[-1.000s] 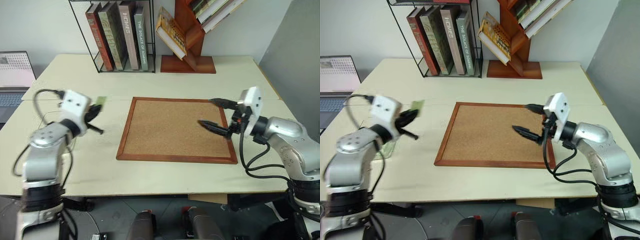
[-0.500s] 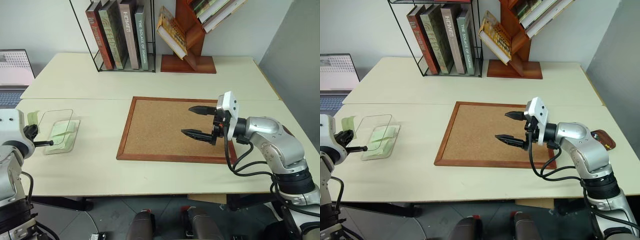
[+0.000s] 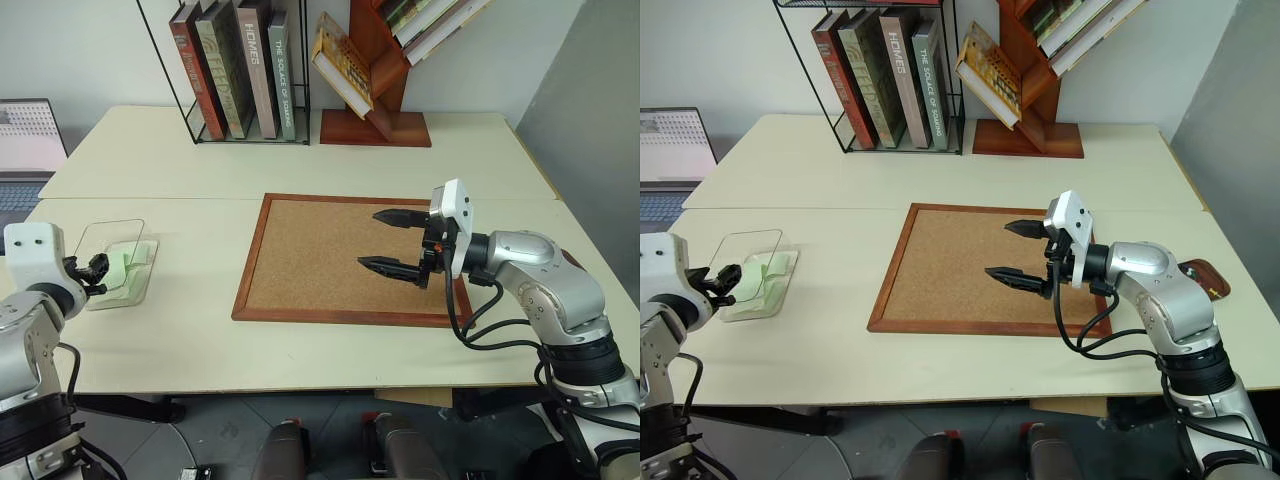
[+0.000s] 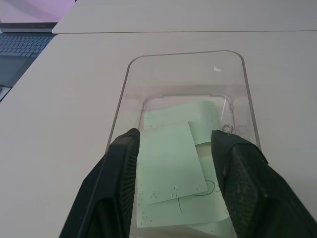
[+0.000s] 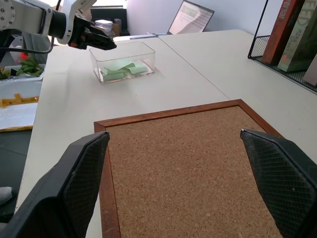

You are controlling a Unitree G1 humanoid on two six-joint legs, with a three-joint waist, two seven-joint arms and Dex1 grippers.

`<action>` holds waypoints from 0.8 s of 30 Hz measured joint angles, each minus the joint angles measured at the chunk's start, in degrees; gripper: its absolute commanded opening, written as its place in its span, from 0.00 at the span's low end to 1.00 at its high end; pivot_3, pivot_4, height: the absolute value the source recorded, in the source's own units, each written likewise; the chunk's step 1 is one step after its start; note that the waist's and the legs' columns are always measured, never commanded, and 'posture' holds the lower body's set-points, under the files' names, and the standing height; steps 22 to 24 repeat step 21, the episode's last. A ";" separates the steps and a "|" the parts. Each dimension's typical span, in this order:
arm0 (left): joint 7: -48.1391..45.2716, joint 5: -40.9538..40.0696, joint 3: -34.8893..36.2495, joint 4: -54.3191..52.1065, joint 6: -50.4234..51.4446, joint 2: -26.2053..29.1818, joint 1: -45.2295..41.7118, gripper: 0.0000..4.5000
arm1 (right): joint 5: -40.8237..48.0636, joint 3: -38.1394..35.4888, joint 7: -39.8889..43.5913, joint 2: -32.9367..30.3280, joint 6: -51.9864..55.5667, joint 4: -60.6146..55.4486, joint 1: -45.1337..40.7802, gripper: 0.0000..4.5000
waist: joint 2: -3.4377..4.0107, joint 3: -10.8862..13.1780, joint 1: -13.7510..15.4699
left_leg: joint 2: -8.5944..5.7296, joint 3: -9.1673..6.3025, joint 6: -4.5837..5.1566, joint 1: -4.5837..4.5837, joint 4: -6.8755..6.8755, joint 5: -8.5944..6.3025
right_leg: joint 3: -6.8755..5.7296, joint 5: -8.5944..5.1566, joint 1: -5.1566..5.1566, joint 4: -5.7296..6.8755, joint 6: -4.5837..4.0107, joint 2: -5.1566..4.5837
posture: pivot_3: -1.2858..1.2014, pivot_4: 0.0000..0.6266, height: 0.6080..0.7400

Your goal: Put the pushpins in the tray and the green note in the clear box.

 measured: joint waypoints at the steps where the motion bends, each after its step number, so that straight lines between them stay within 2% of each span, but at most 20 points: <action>1: 0.06 0.04 -0.30 -0.36 -0.93 0.00 -0.22 0.68 | 0.00 0.00 -0.03 0.00 0.05 -0.12 0.00 1.00 | -0.01 0.00 0.02 | 0.00 0.00 0.00 0.00 0.00 0.00 | 0.00 0.00 0.00 0.00 0.00 0.00 | 0.52 0.24 1.00; 6: -0.34 -0.43 -3.56 -4.98 -4.78 0.02 -3.09 0.68 | -0.08 -0.68 -1.62 0.06 0.12 -0.90 0.10 1.00 | -0.03 0.00 0.10 | -0.05 0.04 0.00 -0.02 0.00 0.00 | 0.03 0.00 0.01 -0.02 0.00 -0.06 | 0.52 0.24 1.00; 11: -4.68 -0.91 -12.21 -11.10 -9.84 0.30 -2.73 0.68 | -0.54 -3.63 -6.25 0.38 0.35 -1.60 2.90 1.00 | -0.04 0.00 0.05 | -0.07 0.13 -0.03 -0.04 -0.02 -0.02 | 0.09 0.00 -0.01 -0.05 0.00 -0.10 | 0.52 0.24 1.00; 20: -14.67 -3.45 -23.84 -13.58 -17.54 -1.16 -2.00 0.68 | -4.49 -8.82 -12.39 -0.04 -3.87 -6.14 17.02 1.00 | -0.03 0.00 -0.07 | -0.07 0.16 -0.03 -0.01 -0.02 -0.02 | 0.12 0.00 -0.01 -0.04 0.01 -0.06 | 0.52 0.24 1.00; 24: -15.57 -3.94 -24.68 -13.64 -17.67 -1.44 -1.77 0.68 | -4.92 -8.91 -12.53 -0.20 -4.27 -6.35 17.81 1.00 | -0.03 0.00 -0.22 | -0.05 0.19 -0.03 0.00 -0.01 -0.02 | 0.12 0.00 -0.01 -0.04 0.01 -0.06 | 0.52 0.24 1.00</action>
